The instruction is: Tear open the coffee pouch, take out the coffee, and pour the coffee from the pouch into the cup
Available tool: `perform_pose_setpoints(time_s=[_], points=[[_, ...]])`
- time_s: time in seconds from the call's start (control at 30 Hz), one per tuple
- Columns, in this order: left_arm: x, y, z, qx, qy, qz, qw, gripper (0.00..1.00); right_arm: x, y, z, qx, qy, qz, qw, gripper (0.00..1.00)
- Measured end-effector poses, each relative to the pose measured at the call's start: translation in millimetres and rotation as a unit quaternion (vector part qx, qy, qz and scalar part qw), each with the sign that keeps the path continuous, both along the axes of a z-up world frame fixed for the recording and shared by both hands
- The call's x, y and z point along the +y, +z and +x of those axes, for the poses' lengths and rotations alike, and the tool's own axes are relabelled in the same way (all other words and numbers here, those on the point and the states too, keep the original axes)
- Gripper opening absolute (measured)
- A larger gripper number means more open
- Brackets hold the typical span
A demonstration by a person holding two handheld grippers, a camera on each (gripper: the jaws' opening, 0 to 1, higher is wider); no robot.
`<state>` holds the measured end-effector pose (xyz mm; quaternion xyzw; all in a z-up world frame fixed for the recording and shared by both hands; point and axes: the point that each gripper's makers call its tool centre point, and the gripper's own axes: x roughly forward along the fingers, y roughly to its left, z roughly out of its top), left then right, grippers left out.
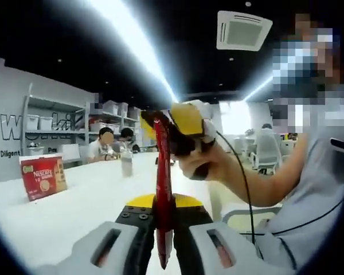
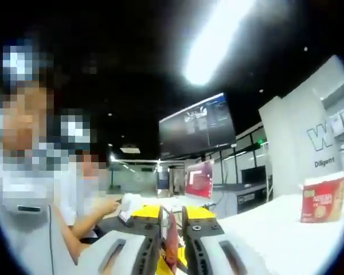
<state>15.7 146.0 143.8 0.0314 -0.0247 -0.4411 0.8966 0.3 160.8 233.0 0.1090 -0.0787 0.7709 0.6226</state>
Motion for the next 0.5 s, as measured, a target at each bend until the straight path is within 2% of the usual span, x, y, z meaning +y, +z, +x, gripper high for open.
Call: perform_pose_setpoints(time_s=[0.27, 0.47, 0.5], points=[[0.5, -1.3, -0.2, 0.004, -0.002, 0.005, 1.0, 0.12, 2.4, -5.0, 1.2, -0.007, -0.006, -0.014, 0.9999, 0.07], [0.0, -2.2, -0.6, 0.008, -0.007, 0.005, 0.9999, 0.12, 4.2, -5.9, 1.3, 0.005, -0.002, -0.032, 0.9995, 0.02], [-1.2, -2.6, 0.1, 0.009, -0.012, 0.001, 0.9999, 0.13, 4.2, -6.7, 2.9, -0.003, -0.009, -0.036, 0.9993, 0.02]])
